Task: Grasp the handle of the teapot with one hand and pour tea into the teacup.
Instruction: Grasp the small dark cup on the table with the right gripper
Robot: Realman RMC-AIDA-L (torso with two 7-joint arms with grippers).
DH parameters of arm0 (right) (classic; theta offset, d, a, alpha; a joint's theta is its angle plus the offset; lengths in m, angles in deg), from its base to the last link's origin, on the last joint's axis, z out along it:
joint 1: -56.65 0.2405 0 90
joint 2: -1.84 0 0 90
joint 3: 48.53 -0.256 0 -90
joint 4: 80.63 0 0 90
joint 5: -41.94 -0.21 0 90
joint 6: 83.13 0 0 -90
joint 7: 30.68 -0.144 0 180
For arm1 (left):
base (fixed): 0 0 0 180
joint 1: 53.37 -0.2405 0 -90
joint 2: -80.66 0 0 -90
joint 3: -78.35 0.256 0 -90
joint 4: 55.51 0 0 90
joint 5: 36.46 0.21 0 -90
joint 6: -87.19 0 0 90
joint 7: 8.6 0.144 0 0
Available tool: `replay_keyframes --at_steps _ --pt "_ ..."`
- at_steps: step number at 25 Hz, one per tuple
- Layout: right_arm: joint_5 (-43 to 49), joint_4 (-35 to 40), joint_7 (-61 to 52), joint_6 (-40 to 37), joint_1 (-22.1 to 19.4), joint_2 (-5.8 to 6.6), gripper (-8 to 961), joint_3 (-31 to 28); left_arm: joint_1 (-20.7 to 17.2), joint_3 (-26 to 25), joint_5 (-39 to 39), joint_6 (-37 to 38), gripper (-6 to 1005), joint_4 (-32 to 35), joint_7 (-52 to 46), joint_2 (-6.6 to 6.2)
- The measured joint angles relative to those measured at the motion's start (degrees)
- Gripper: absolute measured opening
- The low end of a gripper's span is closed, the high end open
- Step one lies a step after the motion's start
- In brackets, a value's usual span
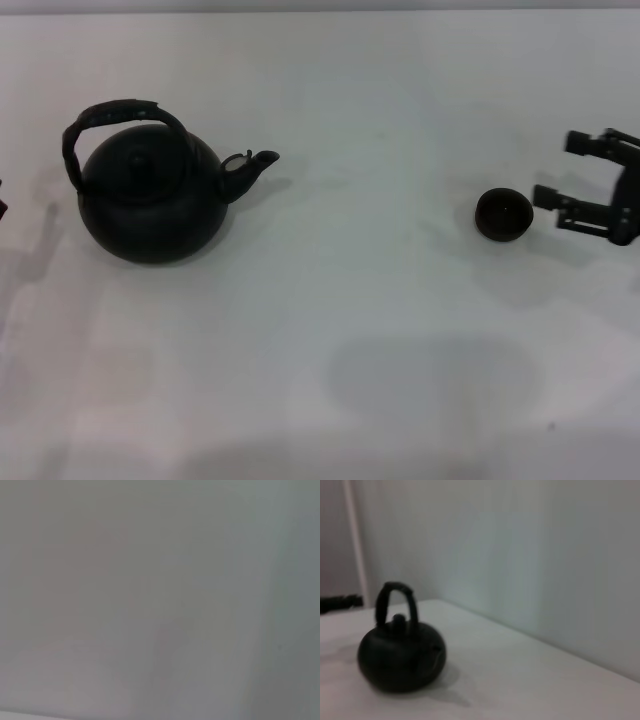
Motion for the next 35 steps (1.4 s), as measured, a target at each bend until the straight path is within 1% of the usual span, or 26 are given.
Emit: replay_keyframes --at_steps 3,8,12,15,22,27,35 --pt "3.7 2.2 -0.1 -0.1 1.6 -0.74 840 0.0 -0.3 0.0 0.1 0.7 861 0.0 -0.5 0.00" --pt "10.0 4.3 -2.2 -0.7 4.4 -1.14 840 0.1 -0.5 0.0 0.1 1.2 862 0.0 -0.6 0.00" --pt "15.5 5.9 -4.5 -3.1 6.0 -1.75 841 0.1 -0.5 0.0 0.1 1.2 861 -0.1 -0.7 -0.03" --pt "18.5 6.6 -4.9 -6.4 6.9 -2.48 843 0.1 -0.5 0.0 0.1 1.2 861 -0.1 -0.7 -0.16" --pt "19.6 6.8 -5.2 -9.1 7.7 -2.63 843 0.1 -0.3 0.0 0.1 1.2 860 0.4 -0.7 -0.24" --pt "21.6 7.0 -6.0 -9.5 8.1 -2.84 842 0.1 -0.1 0.0 0.1 1.2 860 0.5 -0.7 -0.27" --pt "21.9 7.1 -6.7 -9.0 7.7 -3.07 841 0.1 0.0 0.0 0.1 0.9 861 0.6 -0.3 -0.36"
